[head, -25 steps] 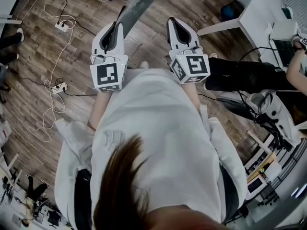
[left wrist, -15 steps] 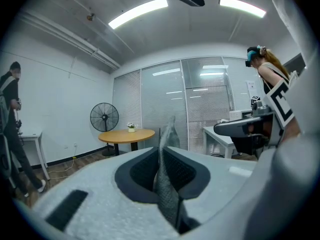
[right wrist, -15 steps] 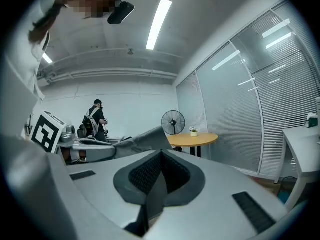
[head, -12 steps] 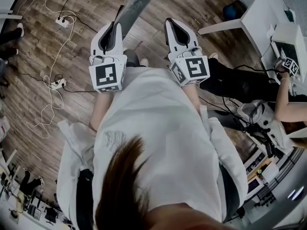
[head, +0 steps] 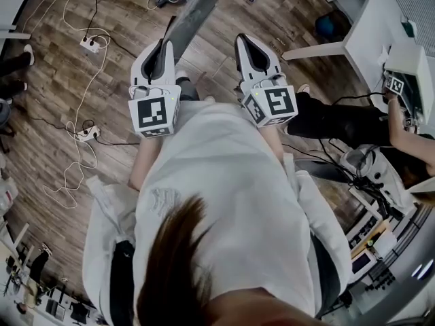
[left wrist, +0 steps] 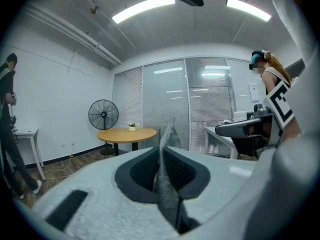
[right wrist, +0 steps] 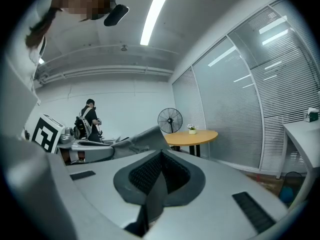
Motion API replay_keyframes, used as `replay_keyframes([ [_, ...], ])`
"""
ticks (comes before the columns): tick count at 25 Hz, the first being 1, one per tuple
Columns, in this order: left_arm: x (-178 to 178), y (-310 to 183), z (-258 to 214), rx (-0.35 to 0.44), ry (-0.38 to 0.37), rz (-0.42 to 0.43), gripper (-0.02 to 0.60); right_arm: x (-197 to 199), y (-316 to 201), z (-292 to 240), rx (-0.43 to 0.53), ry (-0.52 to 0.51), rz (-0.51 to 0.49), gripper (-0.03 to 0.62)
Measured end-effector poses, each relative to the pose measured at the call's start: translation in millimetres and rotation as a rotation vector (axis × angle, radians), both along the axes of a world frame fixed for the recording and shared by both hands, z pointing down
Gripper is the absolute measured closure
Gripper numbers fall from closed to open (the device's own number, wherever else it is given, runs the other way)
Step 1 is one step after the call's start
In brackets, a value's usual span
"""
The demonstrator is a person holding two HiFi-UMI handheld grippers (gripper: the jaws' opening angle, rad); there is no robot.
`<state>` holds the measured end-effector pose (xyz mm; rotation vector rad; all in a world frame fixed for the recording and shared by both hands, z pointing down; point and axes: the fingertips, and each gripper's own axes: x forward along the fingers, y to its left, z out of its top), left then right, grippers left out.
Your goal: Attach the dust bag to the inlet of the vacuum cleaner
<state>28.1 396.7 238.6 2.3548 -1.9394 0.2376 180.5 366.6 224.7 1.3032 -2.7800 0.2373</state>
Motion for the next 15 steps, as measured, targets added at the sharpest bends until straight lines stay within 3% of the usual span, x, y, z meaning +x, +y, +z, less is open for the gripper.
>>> replay_keyframes([
  [8,-51.1,-58.4,-14.8,-0.005,-0.013,0.087,0.541,-62.4,-53.6,-15.3,0.000,-0.003,0.033,0.591],
  [15,-79.1,-95.4,-4.6,-0.029,-0.017,0.134,0.541,-88.0,-85.4,-12.8,-0.009,0.003,0.078,0.591],
])
